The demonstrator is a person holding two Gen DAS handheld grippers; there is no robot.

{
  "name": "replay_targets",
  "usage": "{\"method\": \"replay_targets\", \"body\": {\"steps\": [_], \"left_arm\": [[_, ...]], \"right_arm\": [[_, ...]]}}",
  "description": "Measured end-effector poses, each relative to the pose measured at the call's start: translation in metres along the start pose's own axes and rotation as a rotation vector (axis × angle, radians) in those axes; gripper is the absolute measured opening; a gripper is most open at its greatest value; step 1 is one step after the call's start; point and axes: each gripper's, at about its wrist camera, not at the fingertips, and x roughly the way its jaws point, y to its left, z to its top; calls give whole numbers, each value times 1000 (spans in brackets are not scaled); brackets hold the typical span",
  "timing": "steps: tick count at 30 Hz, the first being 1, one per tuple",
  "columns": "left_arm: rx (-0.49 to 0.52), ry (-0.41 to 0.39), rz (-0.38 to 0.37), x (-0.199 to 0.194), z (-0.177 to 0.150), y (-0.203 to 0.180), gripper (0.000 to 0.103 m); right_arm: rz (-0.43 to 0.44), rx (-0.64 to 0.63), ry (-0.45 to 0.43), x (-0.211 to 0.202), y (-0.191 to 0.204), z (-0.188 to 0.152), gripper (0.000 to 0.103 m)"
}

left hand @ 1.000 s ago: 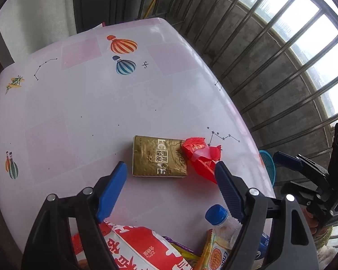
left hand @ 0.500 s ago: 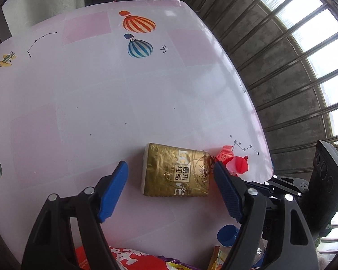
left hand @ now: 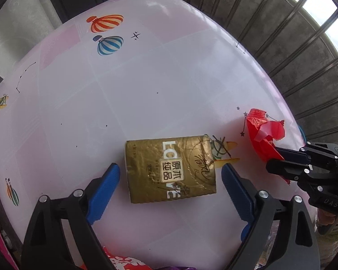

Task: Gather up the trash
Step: 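Grasp the gold packet with the left tool while the right tool grasps the red wrapper, then carry gold packet and red wrapper to the blue wastebasket and open both tools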

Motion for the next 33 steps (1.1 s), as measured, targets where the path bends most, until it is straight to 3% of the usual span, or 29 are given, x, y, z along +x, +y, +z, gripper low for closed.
{"method": "replay_targets", "body": {"steps": [2,5,9,14,22,28,33], "left_arm": [[6,9,23,2,2,0,89],[-20,4,-2,1,4,5,88],[-38,0,-37,1,8,8,73],[-54,-24,-59,-8,4,8,72],[-76,-152,-115,-63,-8,3,72],[-46,-251,-171,-116,-26,-27,72],[-3,-287,-245,-144,-39,-76,72]], "right_arm": [[5,4,-5,1,0,1,14],[11,9,-11,-2,-1,2,12],[12,12,-26,-6,1,4,9],[22,15,-47,-12,2,7,5],[75,55,-116,-52,3,2,3],[102,99,-206,-100,-5,-20,3],[87,160,-301,-148,-22,-57,3]]}}
